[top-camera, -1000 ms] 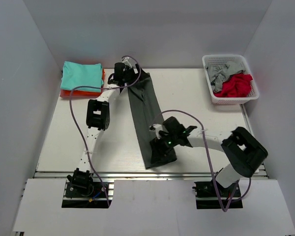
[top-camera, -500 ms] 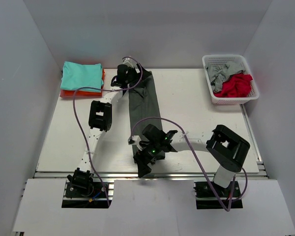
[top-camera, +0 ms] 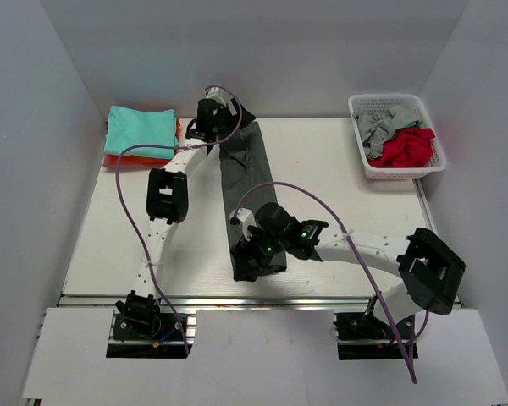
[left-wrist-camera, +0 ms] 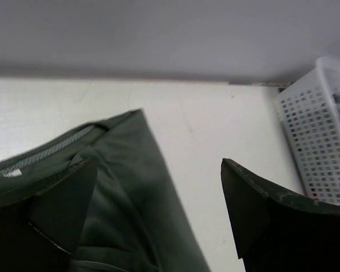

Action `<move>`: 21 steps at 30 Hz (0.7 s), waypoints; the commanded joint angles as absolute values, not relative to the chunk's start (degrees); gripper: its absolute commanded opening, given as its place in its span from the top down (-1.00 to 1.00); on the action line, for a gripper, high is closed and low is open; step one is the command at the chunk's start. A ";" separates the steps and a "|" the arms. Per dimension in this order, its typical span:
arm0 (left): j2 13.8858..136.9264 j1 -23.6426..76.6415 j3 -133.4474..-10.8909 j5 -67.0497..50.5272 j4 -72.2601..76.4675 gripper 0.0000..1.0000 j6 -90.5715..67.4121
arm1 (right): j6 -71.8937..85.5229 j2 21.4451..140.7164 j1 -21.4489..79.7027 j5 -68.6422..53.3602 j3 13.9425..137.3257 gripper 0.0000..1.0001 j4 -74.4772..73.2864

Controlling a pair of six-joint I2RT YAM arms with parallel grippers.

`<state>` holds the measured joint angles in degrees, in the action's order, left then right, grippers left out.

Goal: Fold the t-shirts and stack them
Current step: Rotate the tshirt 90 degrees

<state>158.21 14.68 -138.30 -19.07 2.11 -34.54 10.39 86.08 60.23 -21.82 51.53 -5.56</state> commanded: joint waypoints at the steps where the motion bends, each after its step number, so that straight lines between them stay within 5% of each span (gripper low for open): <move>1: 144.68 14.33 -141.23 -17.84 0.10 -1.00 -31.21 | 14.85 83.07 59.24 -13.63 50.36 -0.81 -4.48; 12: 125.99 15.46 -133.00 -17.41 -18.96 -1.00 -22.09 | 20.12 78.05 50.28 -2.64 45.80 -0.81 -6.58; 21: 88.79 21.87 -62.12 -15.12 -14.57 -1.00 -22.94 | 19.16 72.96 43.51 -8.16 38.68 -0.81 -10.80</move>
<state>96.07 19.18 -75.31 -15.20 -12.27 -23.35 19.33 75.26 43.86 -5.19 40.64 -8.62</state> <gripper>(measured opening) 0.997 0.904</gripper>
